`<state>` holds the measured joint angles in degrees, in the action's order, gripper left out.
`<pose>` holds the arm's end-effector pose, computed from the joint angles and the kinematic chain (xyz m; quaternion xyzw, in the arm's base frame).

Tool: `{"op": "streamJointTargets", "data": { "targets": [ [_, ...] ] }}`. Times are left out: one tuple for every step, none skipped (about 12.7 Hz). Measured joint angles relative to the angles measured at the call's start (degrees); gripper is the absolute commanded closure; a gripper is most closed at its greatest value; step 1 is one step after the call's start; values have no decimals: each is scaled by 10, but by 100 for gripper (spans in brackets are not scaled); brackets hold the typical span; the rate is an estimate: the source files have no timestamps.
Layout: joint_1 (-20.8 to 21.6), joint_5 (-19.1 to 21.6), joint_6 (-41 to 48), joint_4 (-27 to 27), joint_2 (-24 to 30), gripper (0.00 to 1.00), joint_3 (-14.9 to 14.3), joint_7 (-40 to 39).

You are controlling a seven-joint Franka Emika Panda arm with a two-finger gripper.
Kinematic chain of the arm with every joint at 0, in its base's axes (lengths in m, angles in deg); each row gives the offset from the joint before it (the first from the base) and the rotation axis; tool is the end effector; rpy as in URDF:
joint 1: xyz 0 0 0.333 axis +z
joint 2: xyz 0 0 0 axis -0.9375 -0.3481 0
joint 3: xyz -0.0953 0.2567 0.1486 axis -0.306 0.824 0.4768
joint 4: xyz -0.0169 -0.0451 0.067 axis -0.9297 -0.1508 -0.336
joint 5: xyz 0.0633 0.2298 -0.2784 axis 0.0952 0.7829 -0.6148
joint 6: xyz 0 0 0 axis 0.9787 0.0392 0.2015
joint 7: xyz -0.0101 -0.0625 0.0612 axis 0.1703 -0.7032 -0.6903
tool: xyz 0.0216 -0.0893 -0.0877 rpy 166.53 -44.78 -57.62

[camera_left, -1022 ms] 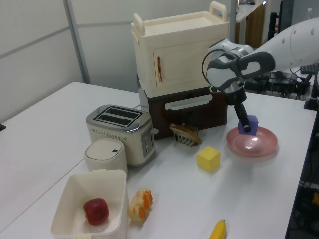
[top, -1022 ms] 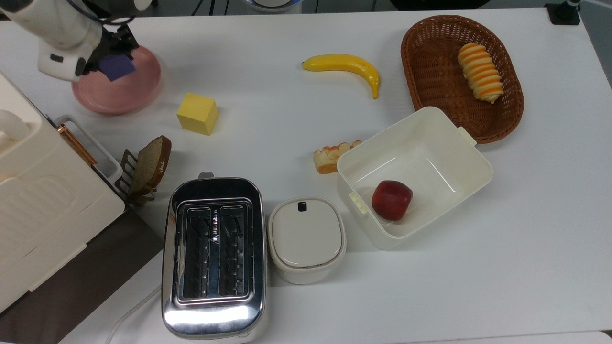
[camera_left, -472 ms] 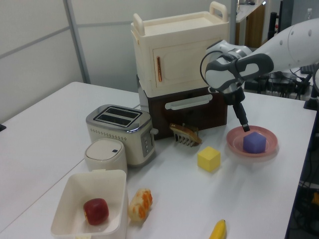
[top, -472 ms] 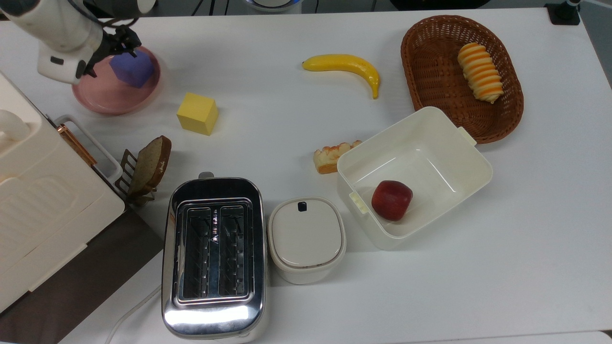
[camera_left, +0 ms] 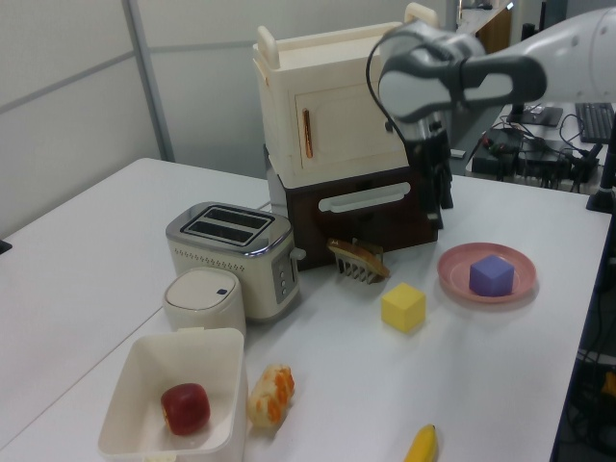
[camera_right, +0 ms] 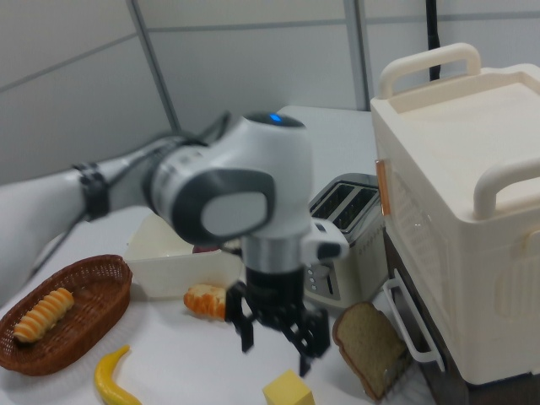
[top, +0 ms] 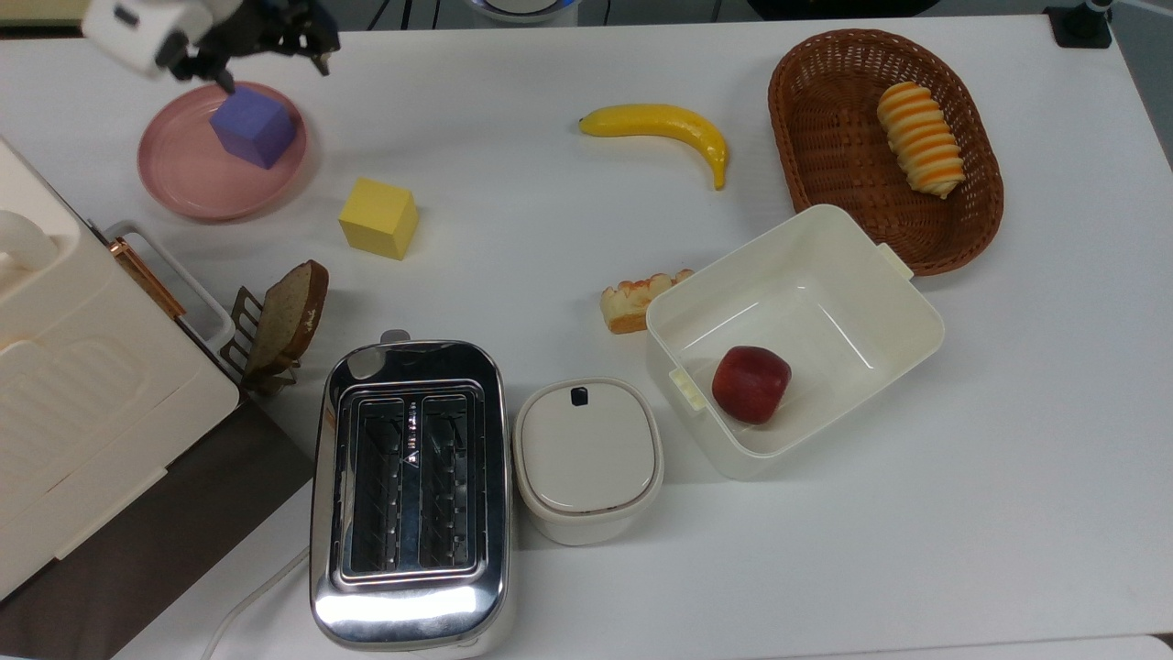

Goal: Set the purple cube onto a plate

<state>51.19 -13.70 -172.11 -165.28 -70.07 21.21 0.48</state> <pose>0.5142 -0.1914 0.4864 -0.9884 -0.0821 0.1253 0.0234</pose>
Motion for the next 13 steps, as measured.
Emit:
{"op": "streamJointTargets", "data": {
  "targets": [
    [4, 12, 1, 1, 22, 0, 0, 46],
    [12, 18, 2, 1, 41, 0, 0, 92],
    [26, 19, 2, 0, 54, 0, 0, 140],
    [40, 19, 2, 0, 60, 0, 0, 174],
    [57, 18, 2, 0, 65, 0, 1, 213],
    [77, 15, 2, 0, 68, 0, 1, 244],
    [98, 9, 2, 0, 70, 0, 1, 275],
    [110, 6, 2, 0, 71, 0, 1, 302],
    [120, 5, 2, 0, 71, 0, 1, 332],
    [122, 5, 2, 0, 71, 0, 1, 344],
    [122, 5, -3, 0, 71, 0, 1, 354],
    [121, 5, -14, 0, 71, 0, 0, 375],
    [121, 5, -27, 0, 71, 0, 0, 411]
  ]
}}
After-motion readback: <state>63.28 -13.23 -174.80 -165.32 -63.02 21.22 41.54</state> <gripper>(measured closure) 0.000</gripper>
